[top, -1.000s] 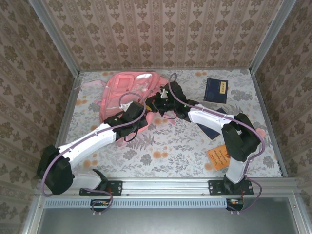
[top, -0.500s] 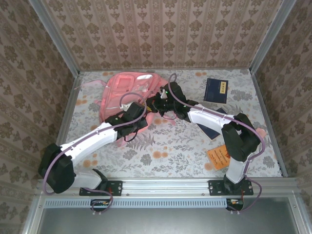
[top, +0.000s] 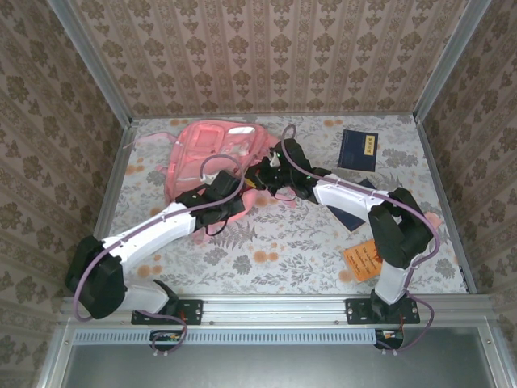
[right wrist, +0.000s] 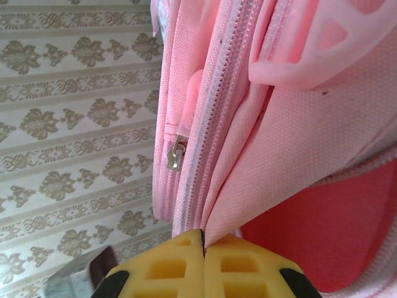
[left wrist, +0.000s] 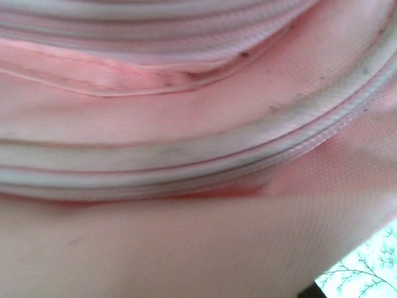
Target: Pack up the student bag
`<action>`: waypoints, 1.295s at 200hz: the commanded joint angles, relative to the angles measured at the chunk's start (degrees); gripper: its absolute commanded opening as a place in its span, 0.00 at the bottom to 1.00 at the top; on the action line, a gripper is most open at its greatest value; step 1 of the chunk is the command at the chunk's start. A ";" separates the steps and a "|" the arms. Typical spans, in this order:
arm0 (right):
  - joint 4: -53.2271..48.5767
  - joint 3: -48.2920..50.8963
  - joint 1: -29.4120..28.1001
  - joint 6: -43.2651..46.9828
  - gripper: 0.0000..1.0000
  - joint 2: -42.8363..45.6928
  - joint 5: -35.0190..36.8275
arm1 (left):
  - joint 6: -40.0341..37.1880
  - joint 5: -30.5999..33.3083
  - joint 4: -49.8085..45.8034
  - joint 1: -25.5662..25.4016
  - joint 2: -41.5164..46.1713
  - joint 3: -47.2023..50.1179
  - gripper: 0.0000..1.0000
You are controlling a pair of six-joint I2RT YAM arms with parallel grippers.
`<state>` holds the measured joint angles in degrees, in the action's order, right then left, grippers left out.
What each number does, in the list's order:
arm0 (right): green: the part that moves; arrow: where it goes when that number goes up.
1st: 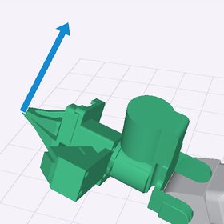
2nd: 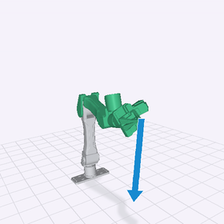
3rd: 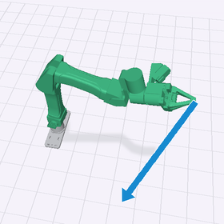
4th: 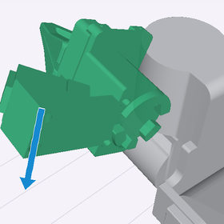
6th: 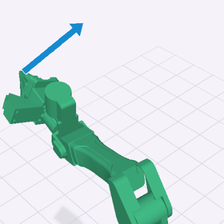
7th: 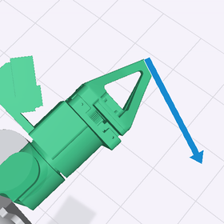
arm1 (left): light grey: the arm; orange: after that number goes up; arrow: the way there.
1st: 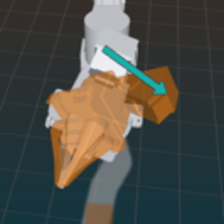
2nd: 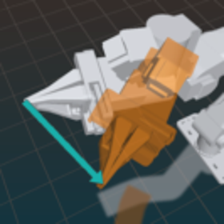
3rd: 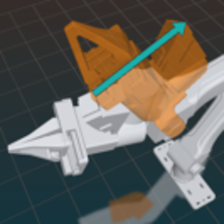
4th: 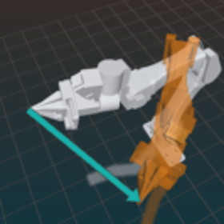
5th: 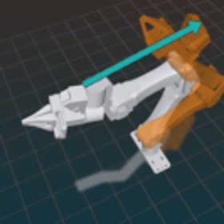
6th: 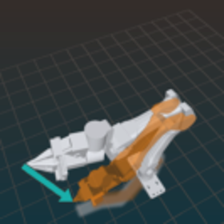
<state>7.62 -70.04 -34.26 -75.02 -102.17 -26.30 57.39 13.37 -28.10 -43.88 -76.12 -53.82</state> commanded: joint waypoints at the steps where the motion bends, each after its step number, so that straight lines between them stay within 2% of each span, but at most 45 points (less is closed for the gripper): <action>1: -1.49 0.84 3.80 4.80 0.00 4.50 3.94 | -0.77 3.37 -4.78 0.59 3.12 1.87 0.00; 53: -3.53 3.81 9.81 8.08 0.00 5.64 3.54 | -2.50 5.31 -7.43 1.65 4.12 3.11 0.00; 97: -7.57 5.41 11.70 12.62 0.00 7.01 4.81 | -8.13 2.97 -4.23 2.75 4.64 3.46 0.00; 107: -7.59 6.22 11.32 12.00 0.12 7.37 4.34 | -10.21 1.04 -2.12 2.68 4.24 3.38 0.00; 120: -9.13 7.12 10.63 10.70 0.34 8.05 4.67 | -12.41 -1.42 0.86 2.64 3.96 3.54 0.00; 132: -10.87 7.89 10.04 9.66 0.50 9.04 4.97 | -14.33 -3.28 3.22 2.45 3.87 3.38 0.00; 146: -14.01 8.83 9.19 8.27 0.59 10.73 5.88 | -17.48 -6.07 6.11 2.16 3.88 3.20 0.00; 189: -20.34 11.51 5.10 2.79 0.61 15.63 9.81 | -22.67 -12.82 12.11 0.13 2.22 2.27 0.00; 208: -20.62 12.24 2.89 -0.03 0.61 15.86 12.36 | -23.91 -13.50 12.13 -1.12 0.14 0.77 0.00; 259: -20.79 8.63 2.62 0.22 0.48 11.00 12.35 | -25.66 -13.81 11.21 -2.97 -2.48 -1.74 0.00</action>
<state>-9.74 -58.98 -31.77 -73.43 -88.71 -16.38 34.41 0.78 -19.66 -46.26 -78.81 -52.01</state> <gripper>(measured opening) 0.501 0.038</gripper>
